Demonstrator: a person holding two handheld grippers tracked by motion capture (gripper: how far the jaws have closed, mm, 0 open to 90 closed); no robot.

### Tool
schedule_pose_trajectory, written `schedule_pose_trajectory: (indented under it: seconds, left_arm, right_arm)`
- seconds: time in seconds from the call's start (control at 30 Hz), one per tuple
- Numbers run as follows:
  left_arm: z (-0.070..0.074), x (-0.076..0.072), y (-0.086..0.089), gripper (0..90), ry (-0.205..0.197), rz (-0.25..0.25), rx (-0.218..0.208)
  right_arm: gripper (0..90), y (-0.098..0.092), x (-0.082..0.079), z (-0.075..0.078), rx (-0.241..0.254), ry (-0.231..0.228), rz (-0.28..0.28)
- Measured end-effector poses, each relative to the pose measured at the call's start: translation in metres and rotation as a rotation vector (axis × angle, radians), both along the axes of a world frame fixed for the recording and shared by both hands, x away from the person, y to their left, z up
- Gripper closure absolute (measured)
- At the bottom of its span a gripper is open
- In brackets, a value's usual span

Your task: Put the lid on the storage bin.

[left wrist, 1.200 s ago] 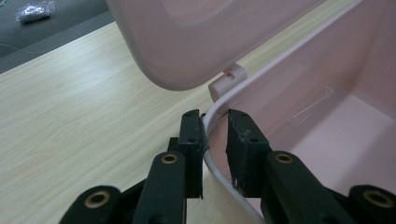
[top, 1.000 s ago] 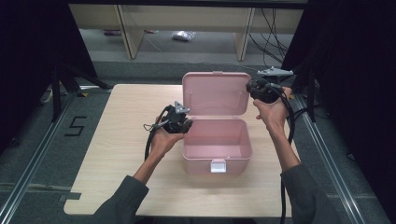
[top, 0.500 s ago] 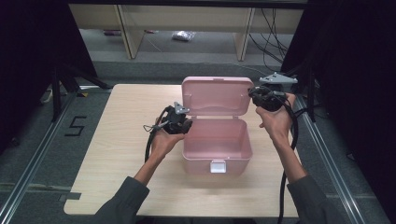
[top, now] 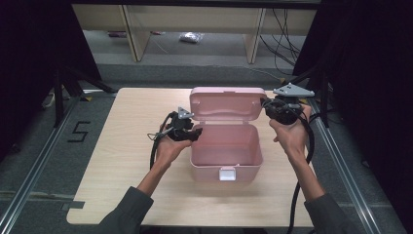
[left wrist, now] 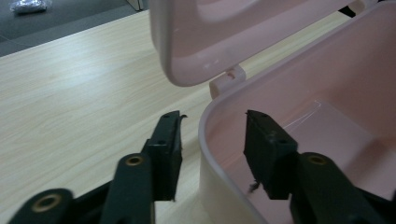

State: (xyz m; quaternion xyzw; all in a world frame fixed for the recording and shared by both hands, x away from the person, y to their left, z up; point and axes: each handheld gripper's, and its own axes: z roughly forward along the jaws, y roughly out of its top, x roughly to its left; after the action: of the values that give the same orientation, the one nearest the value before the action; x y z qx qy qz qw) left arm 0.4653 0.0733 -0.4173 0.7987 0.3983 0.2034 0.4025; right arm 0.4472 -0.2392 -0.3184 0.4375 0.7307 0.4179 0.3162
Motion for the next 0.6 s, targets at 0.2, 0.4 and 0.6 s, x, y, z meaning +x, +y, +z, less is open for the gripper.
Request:
schedule_pose_trajectory:
  seconds: [0.2,0.4,0.6]
  left_arm:
    - [0.013,-0.014,0.014,42.6,0.031,0.0,-0.065]
    - [0.019,-0.032,0.023,38.0,0.048,-0.037,-0.086]
    - [0.021,-0.048,0.03,35.7,0.057,-0.08,-0.098]
  right_arm:
    - [85.0,0.0,-0.005,0.0,-0.009,-0.002,0.004]
    - [84.6,-0.003,-0.012,-0.002,0.002,-0.009,0.016]
    - [83.9,-0.007,-0.021,-0.005,0.012,-0.004,0.035]
